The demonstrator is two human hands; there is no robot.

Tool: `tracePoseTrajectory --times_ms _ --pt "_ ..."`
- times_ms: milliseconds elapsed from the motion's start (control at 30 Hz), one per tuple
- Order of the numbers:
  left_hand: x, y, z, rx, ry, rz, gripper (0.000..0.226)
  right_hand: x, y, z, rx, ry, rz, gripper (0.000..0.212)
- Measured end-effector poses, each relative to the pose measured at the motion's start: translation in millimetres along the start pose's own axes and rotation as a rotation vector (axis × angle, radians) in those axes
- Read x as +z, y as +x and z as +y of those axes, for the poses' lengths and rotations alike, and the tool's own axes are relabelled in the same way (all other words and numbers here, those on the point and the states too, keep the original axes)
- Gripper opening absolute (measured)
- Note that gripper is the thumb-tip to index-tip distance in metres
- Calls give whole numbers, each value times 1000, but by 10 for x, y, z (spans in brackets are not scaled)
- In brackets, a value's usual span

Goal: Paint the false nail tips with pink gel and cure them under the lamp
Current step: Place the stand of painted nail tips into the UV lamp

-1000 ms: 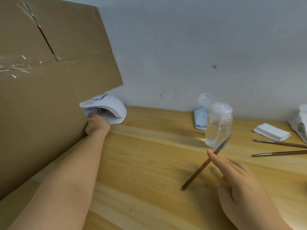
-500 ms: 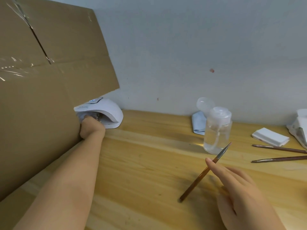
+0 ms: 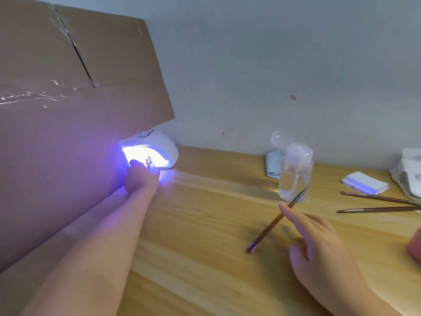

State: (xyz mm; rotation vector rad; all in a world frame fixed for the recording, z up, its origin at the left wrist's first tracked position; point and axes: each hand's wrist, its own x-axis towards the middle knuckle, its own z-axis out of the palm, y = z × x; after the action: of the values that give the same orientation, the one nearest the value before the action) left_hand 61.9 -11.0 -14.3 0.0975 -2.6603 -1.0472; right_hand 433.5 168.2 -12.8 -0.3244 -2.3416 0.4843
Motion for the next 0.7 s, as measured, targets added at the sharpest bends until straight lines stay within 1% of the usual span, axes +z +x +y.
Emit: tracePoseTrajectory --times_ms 100,167,233,300,433,500,567,700 --pt "-132 -241 -112 15 -88 -26 48 -16 -24 23 5 8 30 81" --pt "-251 -436 -176 27 -160 7 49 -44 -25 36 10 3 48 82" --pt "-363 -619 -216 54 -201 31 45 -92 1 28 -6 -16 58 81" --pt "-452 -776 -240 67 -266 18 35 -164 40 -21 -18 -26 72 80" --pt "-654 -1122 -152 89 -426 -4 30 -369 110 -158 -42 -19 135 78" --pt "-752 -1345 -55 122 -473 -55 29 -547 120 -167 -51 -5 157 75" --pt "-840 -1586 77 156 -508 -132 28 -772 77 -101 -47 0 191 68" --pt "-904 -2126 448 293 -662 -306 27 -1296 -196 262 25 -35 291 56"
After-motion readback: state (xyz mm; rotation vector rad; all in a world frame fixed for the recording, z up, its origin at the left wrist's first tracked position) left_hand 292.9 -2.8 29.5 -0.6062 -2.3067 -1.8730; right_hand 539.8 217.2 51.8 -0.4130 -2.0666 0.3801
